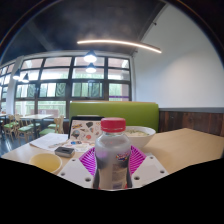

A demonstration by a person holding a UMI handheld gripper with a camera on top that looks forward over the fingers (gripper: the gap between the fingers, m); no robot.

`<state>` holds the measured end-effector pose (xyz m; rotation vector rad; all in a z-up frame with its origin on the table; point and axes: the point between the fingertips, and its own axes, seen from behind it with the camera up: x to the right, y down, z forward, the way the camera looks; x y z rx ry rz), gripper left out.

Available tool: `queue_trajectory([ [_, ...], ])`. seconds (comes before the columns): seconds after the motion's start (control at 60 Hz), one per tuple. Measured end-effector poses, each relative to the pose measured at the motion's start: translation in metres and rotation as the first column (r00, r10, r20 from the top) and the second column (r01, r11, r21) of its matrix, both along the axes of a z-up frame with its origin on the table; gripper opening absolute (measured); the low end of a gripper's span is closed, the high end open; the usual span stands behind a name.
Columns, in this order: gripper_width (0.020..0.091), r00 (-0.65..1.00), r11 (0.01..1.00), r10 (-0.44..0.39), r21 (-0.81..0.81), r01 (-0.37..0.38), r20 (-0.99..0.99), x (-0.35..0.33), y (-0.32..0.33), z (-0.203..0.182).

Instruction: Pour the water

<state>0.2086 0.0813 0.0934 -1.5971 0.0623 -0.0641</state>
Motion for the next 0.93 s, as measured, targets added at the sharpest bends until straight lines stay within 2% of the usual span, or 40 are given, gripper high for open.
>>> queue_trajectory([
  [0.05,0.0389,1.000,1.000,-0.001,0.001,0.001,0.001,0.001,0.000,0.003],
  [0.183,0.0542,1.000,1.000,0.008,0.007,-0.008,0.014,-0.001,0.000,0.005],
  [0.233,0.0667,1.000,1.000,0.007,-0.026,-0.007,0.026,-0.001,-0.002,0.000],
  [0.267,0.0806,1.000,0.998,0.004,-0.056,-0.003,0.022,0.000,-0.005,-0.004],
  [0.283,0.0844,1.000,0.998,0.002,-0.065,0.000,0.019,0.001,-0.007,-0.004],
  [0.467,0.0832,0.999,0.999,-0.006,-0.044,0.007,0.039,-0.005,-0.062,0.027],
  [0.583,0.0834,0.998,0.998,0.000,-0.067,0.004,0.057,-0.024,-0.120,0.041],
  [0.817,0.0837,0.998,0.997,0.051,-0.062,-0.049,0.025,-0.077,-0.235,0.050],
  [0.933,0.0830,0.994,0.994,0.107,-0.036,-0.108,-0.027,-0.102,-0.278,0.051],
])
